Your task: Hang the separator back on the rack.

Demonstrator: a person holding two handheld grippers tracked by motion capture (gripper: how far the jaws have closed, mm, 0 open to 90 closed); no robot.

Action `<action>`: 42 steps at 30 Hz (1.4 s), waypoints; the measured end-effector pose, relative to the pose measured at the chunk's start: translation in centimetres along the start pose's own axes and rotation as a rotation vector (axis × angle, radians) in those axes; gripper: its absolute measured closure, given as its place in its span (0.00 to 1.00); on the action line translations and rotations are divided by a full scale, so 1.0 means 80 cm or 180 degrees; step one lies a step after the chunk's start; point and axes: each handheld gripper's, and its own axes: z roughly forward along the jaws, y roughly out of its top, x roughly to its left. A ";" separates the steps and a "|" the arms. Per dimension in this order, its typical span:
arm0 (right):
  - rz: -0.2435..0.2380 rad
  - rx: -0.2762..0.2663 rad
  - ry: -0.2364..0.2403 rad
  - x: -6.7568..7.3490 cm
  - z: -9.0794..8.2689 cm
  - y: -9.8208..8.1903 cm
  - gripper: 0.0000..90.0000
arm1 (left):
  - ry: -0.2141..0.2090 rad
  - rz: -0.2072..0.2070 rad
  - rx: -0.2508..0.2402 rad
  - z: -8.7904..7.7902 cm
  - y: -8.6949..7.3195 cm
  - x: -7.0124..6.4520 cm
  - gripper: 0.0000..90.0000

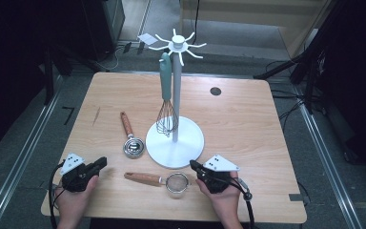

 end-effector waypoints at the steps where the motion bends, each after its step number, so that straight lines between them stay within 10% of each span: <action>1: 0.0003 0.0067 0.0028 0.002 0.004 -0.002 1.00 | 0.0003 -0.0008 -0.0009 -0.001 0.000 0.002 0.96; 28: -0.0072 0.0421 0.0319 0.024 0.013 -0.022 1.00 | 0.0219 -0.0424 -0.0331 -0.026 0.000 0.064 0.80; 42: -0.0247 0.0618 0.0362 0.009 0.000 0.032 0.77 | 0.0552 -0.0409 -0.0351 -0.026 -0.006 0.087 0.51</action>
